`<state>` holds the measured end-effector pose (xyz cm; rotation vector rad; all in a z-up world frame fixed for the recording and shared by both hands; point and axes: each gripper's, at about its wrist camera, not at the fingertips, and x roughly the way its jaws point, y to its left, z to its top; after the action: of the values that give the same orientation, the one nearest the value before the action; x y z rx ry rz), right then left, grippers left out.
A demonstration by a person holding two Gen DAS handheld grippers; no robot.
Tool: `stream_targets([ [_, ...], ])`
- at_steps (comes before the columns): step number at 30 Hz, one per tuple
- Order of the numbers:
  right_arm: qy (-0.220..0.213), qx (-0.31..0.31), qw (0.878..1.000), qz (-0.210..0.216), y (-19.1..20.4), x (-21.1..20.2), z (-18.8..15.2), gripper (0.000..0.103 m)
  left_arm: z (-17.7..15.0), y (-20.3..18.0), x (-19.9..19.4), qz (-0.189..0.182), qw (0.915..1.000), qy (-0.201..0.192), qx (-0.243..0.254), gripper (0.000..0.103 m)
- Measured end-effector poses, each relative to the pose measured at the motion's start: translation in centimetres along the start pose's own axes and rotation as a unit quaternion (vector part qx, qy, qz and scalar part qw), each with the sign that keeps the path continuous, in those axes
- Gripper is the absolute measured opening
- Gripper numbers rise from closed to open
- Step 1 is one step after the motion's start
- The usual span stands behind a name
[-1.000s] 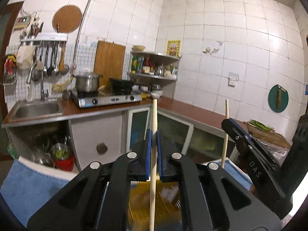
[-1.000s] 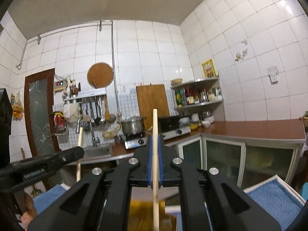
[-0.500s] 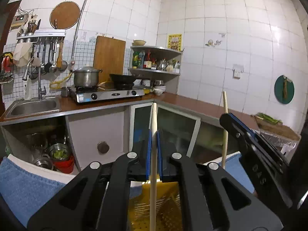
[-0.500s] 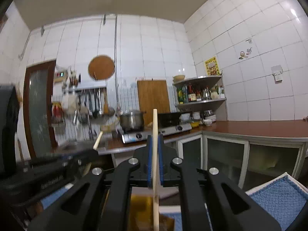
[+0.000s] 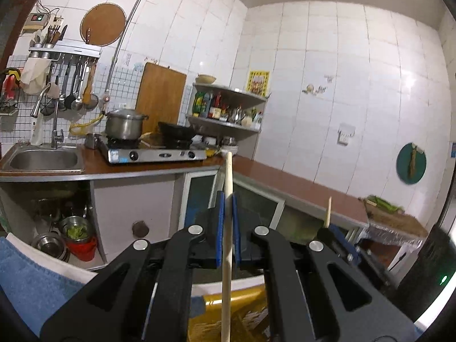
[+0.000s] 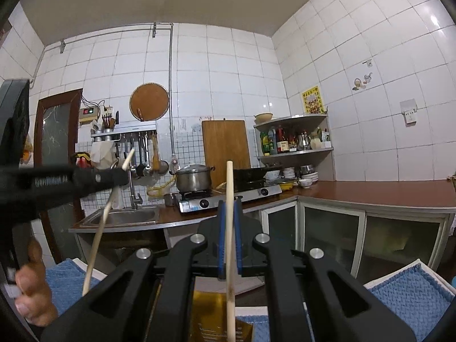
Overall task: Organize utensils
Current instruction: 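Lower the left tool's chopstick into the holder and open it while the right tool releases its own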
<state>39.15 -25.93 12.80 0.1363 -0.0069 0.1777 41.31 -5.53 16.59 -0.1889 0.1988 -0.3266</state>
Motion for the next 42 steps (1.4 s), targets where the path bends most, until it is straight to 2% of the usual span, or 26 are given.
stream_targets([
  [4, 0.000, -0.003, 1.000, 0.001, 0.2, 0.0, 0.1, 0.006, 1.0, -0.1, -0.1, -0.005, 0.9997, -0.025, -0.005, 0.004],
  [7, 0.001, -0.002, 1.000, 0.001, 0.1, 0.0, -0.1, 0.006, 0.3, -0.1, 0.9, 0.010, 0.9995, -0.031, 0.002, 0.004],
  [11, 0.006, -0.001, 1.000, 0.001, 0.0, 0.2, -0.9, 0.006, -1.4, -0.3, 2.7, 0.026, 0.9992, -0.028, 0.014, 0.004],
  [15, 0.013, 0.001, 1.000, -0.001, -0.3, 0.7, -1.6, 0.006, -3.1, -0.3, 4.4, 0.026, 0.9994, -0.014, 0.015, 0.004],
  [22, 0.038, 0.013, 0.999, -0.005, -1.2, 1.0, -3.6, 0.006, -4.7, 0.2, 4.0, 0.027, 0.9995, 0.002, 0.017, 0.004],
  [27, 0.053, 0.012, 0.998, -0.007, -0.9, 0.5, -4.5, 0.006, -6.1, 0.3, 3.2, 0.049, 0.9974, 0.032, 0.042, 0.004],
  [33, 0.082, 0.014, 0.997, -0.005, -0.5, -0.5, -5.6, 0.006, -8.8, 1.6, 1.4, 0.068, 0.9938, 0.077, 0.041, 0.004],
  [37, 0.105, 0.010, 0.994, -0.007, -0.3, -1.3, -6.3, 0.006, -10.6, 2.8, 0.3, 0.067, 0.9911, 0.111, 0.029, 0.006],
  [42, 0.159, 0.014, 0.987, -0.008, -0.7, -1.8, -6.8, 0.007, -12.1, 3.0, -2.4, 0.077, 0.9863, 0.142, 0.032, 0.009],
])
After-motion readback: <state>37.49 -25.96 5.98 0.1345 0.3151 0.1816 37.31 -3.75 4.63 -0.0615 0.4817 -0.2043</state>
